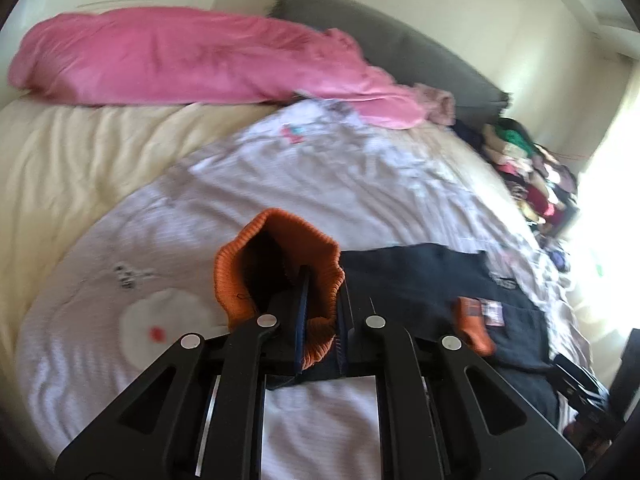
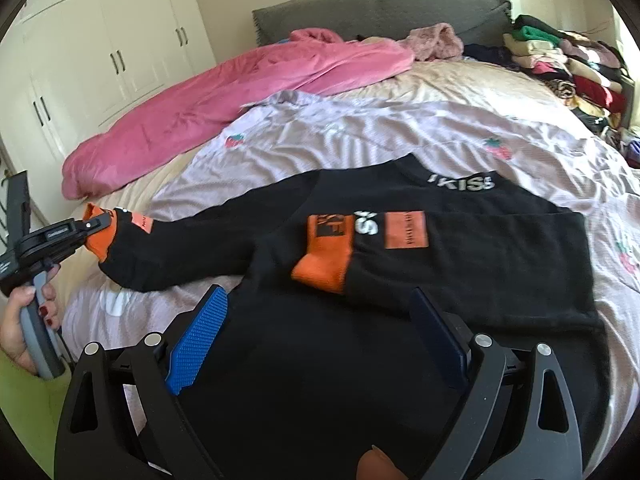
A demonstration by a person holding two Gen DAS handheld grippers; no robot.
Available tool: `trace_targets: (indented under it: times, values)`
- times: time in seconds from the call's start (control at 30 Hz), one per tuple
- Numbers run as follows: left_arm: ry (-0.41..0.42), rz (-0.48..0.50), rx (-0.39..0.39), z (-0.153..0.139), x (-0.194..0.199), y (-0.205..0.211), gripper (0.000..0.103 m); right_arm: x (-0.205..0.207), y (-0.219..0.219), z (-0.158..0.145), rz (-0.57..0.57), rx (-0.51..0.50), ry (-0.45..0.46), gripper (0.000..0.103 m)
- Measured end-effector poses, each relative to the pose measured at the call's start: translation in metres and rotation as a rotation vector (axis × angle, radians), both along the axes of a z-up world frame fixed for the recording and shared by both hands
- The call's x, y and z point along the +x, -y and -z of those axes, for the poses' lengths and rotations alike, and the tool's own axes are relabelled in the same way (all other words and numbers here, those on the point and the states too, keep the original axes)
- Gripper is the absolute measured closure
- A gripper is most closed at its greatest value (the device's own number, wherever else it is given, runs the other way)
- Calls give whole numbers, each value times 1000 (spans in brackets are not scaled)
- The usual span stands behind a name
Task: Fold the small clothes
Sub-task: 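Carry the sleeve across the shirt body with the left tool and release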
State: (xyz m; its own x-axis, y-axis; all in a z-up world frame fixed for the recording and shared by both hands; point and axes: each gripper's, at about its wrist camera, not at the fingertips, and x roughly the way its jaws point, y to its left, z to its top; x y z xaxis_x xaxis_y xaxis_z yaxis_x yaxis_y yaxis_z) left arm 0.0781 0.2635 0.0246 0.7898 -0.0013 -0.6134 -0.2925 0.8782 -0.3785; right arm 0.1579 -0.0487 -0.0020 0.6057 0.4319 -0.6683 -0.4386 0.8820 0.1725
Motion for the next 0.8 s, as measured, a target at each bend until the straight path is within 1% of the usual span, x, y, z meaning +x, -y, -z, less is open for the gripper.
trace_targets:
  times: [0.1,0.17,0.3,0.47,0.57,0.7,0.8]
  values:
    - [38,83,-9,-14,7,29,98,-1,15,-5,29,9,8,11]
    - [47,139,-8,-21,15,46,98,-1,24,-8,49,13,11,11]
    - [57,205,-7,-32,33,75,98,-2,46,-13,110,-2,30,11]
    - [72,293,33,-49,56,117,98,-1,72,-17,161,23,35,11]
    - [71,369,47,-56,71,145,98,-1,87,-20,192,35,40,11]
    - [62,440,67,-54,85,169,98,-3,104,-25,232,61,57,11]
    - [37,491,43,-40,93,184,98,-2,111,-25,254,59,58,11]
